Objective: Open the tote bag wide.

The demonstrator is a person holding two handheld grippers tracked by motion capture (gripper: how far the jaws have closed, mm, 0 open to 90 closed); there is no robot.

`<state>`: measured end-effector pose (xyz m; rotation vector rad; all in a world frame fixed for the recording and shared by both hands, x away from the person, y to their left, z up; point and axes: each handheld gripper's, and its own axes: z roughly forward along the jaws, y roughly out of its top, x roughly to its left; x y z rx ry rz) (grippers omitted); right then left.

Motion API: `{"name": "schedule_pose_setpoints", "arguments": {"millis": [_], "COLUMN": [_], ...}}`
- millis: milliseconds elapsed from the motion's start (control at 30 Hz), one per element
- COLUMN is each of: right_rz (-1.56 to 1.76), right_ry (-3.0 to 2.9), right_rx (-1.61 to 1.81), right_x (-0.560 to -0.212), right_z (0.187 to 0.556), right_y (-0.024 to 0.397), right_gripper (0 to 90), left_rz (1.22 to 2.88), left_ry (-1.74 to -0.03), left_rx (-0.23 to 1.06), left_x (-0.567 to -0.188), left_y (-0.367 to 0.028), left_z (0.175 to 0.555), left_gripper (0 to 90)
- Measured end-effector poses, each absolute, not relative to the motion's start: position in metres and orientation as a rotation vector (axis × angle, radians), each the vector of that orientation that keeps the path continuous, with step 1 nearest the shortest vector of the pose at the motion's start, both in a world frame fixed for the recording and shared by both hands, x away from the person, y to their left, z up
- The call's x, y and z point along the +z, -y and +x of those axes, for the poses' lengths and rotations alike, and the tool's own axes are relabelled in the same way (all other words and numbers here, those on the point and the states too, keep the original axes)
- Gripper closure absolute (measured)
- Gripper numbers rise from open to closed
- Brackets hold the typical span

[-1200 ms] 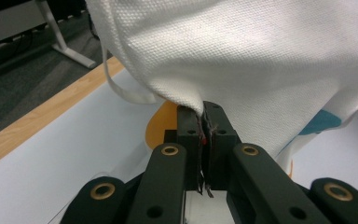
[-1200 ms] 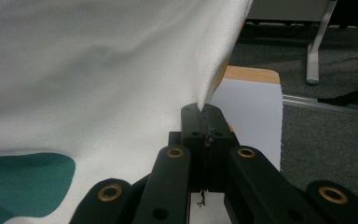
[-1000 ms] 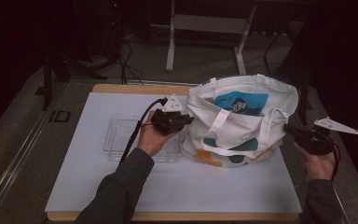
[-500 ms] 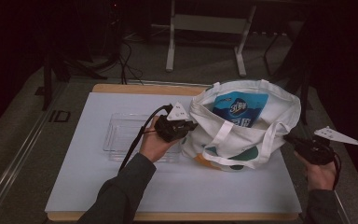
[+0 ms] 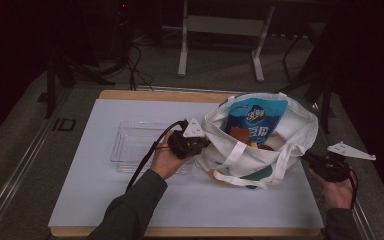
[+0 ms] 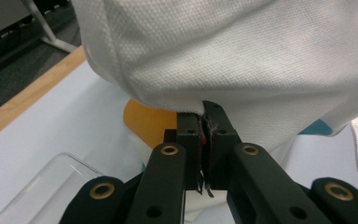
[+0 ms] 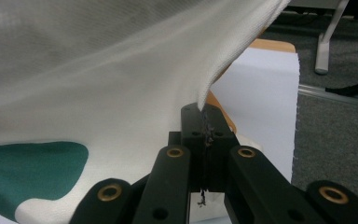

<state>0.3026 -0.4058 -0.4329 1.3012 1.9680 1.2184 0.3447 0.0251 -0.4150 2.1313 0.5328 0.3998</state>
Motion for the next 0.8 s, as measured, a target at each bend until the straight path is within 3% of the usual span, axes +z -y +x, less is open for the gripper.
{"name": "schedule_pose_setpoints", "arguments": {"millis": [800], "right_rz": [1.347], "right_ry": [-1.993], "right_rx": [1.169], "right_x": [-0.459], "right_z": [0.297], "right_y": [0.406], "right_gripper": [89.2], "left_rz": [2.222], "left_ry": [-0.527], "left_rx": [0.385], "left_x": [-0.447], "left_y": [-0.021], "left_z": [0.338], "left_gripper": [86.9]}}
